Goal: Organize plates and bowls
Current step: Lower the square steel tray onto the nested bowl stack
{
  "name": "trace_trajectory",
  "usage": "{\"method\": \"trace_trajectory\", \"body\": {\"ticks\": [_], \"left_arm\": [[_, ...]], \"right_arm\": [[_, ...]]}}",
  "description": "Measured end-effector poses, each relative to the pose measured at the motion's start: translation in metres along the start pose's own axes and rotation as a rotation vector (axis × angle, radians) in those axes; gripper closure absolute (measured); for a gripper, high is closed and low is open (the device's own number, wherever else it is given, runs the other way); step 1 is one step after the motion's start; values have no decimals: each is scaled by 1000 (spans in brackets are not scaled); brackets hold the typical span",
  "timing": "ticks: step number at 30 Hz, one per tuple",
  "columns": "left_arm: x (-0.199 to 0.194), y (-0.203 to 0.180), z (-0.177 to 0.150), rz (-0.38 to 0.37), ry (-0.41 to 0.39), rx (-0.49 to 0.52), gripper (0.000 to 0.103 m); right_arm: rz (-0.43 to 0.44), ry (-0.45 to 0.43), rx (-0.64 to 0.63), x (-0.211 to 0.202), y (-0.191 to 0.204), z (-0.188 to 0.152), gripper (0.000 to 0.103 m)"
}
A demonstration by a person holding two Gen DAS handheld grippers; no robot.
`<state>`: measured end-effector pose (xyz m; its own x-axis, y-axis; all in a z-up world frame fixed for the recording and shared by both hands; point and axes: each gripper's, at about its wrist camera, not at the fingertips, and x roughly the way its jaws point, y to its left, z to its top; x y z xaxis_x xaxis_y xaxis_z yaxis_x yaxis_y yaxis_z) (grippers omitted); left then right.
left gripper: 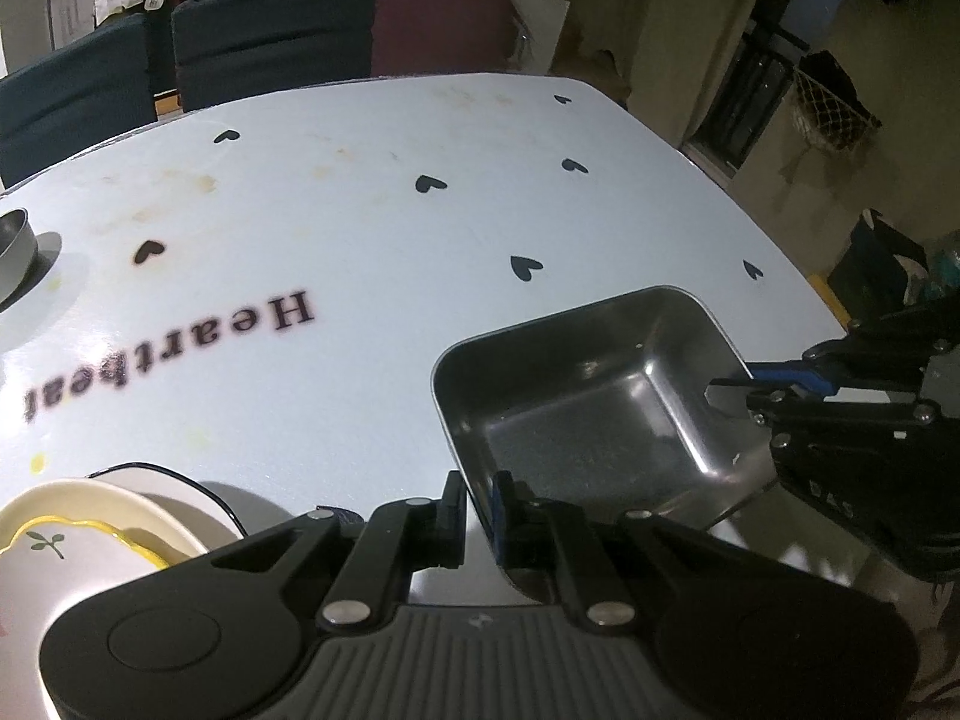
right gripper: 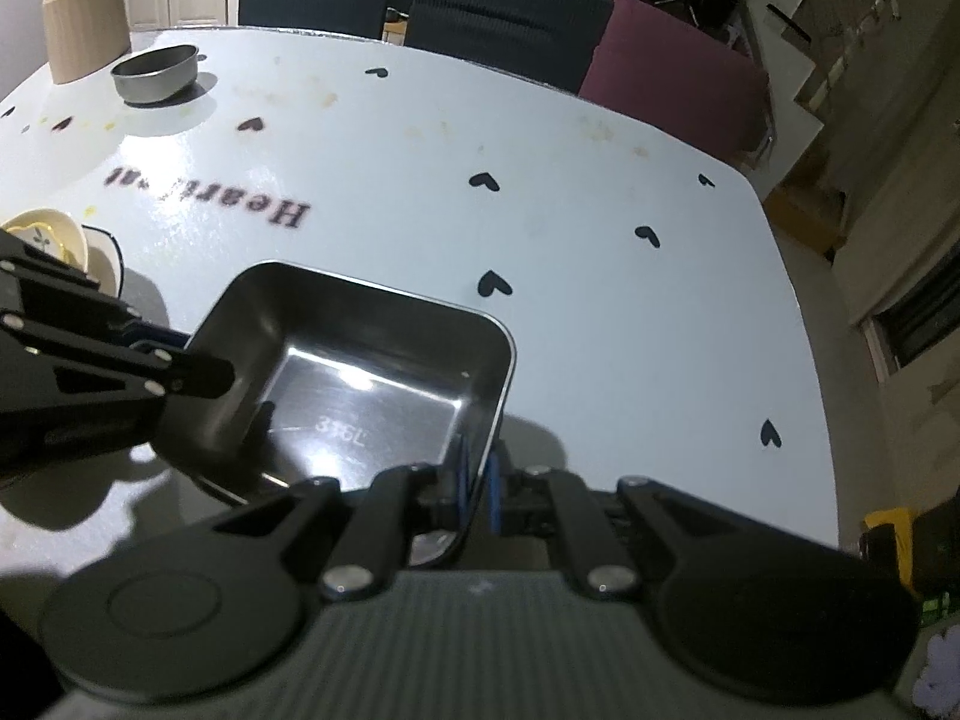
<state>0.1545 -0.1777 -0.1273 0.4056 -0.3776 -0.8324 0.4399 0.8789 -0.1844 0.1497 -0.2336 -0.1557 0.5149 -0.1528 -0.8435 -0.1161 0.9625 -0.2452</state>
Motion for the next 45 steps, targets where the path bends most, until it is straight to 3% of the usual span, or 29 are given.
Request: {"method": "trace_trajectory", "body": {"ticks": [19, 30, 45], "left_arm": [[16, -1, -3, 0, 60, 32, 86], [17, 1, 1, -5, 55, 22, 84], [17, 1, 2, -11, 61, 22, 83]], "right_arm": [[22, 113, -23, 34, 3, 0, 92], [19, 104, -10, 39, 0, 4, 92], [91, 109, 60, 46, -21, 3, 91]]}}
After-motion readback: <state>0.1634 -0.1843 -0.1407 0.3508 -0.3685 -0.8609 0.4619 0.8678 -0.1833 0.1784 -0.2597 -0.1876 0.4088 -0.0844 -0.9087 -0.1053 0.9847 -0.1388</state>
